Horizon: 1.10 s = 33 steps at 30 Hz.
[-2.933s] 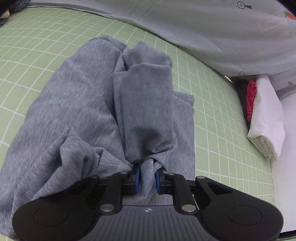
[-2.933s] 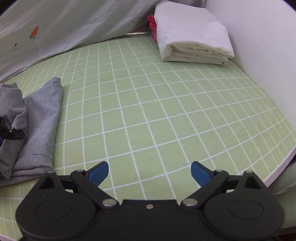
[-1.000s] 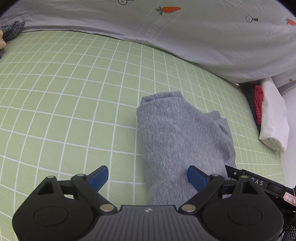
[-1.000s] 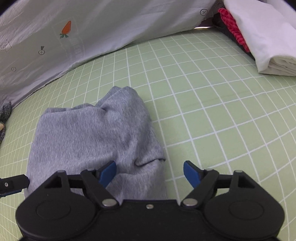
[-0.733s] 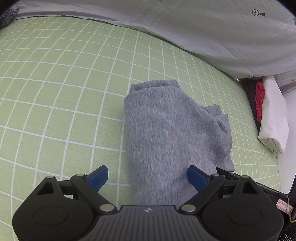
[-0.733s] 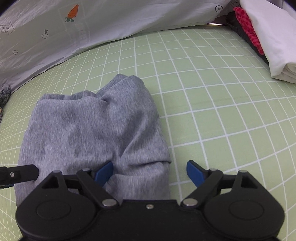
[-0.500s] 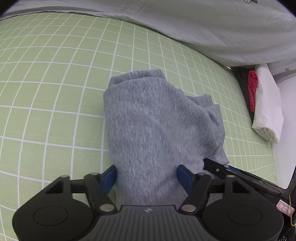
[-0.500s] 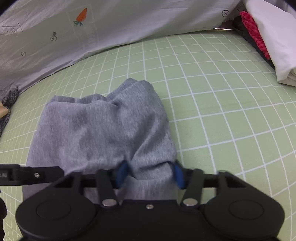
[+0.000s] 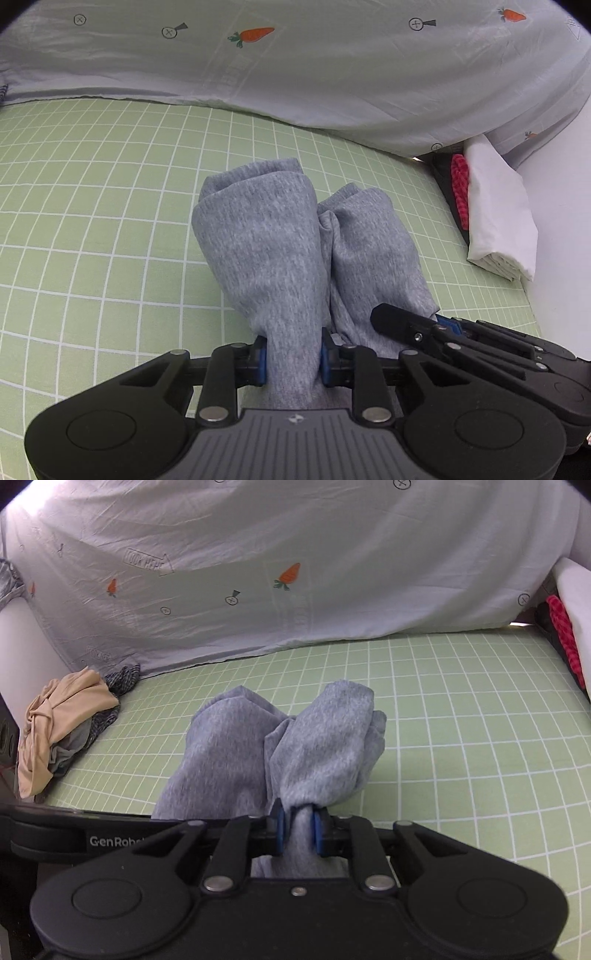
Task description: Fold clothes
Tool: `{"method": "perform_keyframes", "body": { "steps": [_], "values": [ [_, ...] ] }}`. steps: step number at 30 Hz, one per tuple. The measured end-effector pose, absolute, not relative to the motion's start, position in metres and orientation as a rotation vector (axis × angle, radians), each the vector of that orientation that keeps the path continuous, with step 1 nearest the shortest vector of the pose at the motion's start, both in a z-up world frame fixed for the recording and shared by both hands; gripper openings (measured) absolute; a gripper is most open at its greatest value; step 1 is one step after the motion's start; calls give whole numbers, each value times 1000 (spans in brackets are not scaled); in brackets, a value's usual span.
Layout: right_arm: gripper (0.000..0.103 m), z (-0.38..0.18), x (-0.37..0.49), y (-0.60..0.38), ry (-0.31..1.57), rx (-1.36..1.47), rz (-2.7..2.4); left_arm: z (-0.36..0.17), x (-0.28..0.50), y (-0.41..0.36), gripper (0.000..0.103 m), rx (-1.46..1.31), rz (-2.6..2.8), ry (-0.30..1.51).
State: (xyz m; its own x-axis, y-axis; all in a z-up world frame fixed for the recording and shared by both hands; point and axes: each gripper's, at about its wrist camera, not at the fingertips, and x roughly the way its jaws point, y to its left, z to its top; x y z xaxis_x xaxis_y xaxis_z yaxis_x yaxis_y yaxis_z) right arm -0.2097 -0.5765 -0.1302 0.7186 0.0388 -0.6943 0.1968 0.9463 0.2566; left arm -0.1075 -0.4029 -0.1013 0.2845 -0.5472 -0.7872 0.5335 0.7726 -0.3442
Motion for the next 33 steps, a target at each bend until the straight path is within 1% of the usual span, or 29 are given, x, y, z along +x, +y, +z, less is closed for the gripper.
{"method": "perform_keyframes", "body": {
  "steps": [10, 18, 23, 33],
  "values": [
    [15, -119, -269, -577, 790, 255, -43, -94, -180, -410, 26, -8, -695, 1048],
    [15, -115, -300, -582, 800, 276, -175, -97, -193, -428, 26, 30, -811, 1063],
    [15, -107, -317, -599, 819, 336, -328, -101, -199, -456, 26, 34, -938, 1093],
    [15, -84, -372, -654, 738, 362, -569, -83, -231, -539, 26, 55, -1151, 1064]
  ]
}}
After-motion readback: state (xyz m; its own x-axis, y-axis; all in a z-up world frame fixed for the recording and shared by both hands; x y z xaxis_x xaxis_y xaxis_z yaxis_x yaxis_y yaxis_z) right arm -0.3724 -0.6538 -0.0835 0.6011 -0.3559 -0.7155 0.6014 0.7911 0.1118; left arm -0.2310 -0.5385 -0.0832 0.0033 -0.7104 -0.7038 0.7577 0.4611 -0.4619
